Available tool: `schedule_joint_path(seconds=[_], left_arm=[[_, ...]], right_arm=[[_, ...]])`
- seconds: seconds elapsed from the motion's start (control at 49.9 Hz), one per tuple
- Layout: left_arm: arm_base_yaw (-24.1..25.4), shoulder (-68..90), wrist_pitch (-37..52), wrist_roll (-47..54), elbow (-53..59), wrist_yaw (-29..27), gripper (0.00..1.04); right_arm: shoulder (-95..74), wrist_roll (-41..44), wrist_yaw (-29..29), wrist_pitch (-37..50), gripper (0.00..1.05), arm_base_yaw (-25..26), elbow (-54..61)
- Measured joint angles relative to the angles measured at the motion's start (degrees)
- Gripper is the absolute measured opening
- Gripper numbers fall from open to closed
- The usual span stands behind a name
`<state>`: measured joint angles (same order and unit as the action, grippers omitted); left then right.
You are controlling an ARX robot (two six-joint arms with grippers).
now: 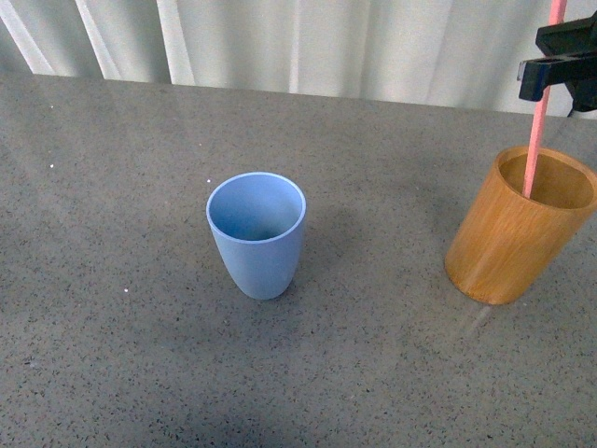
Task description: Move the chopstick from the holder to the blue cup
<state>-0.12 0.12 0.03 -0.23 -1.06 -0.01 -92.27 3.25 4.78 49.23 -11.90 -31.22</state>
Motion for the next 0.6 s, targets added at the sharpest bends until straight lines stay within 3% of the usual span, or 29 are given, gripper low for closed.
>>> schedule_joint_path(seconds=[0.321,0.602], left_arm=[[0.00,0.00,0.00,0.00,0.00,0.00,0.98],[0.00,0.00,0.00,0.00,0.00,0.00,0.98]], right_arm=[[12.37,4.52,-3.61,-1.38,0.02,-7.13,-4.09],[11.69,-0.28,-3.78,0.04,0.02,-18.73,-9.92]])
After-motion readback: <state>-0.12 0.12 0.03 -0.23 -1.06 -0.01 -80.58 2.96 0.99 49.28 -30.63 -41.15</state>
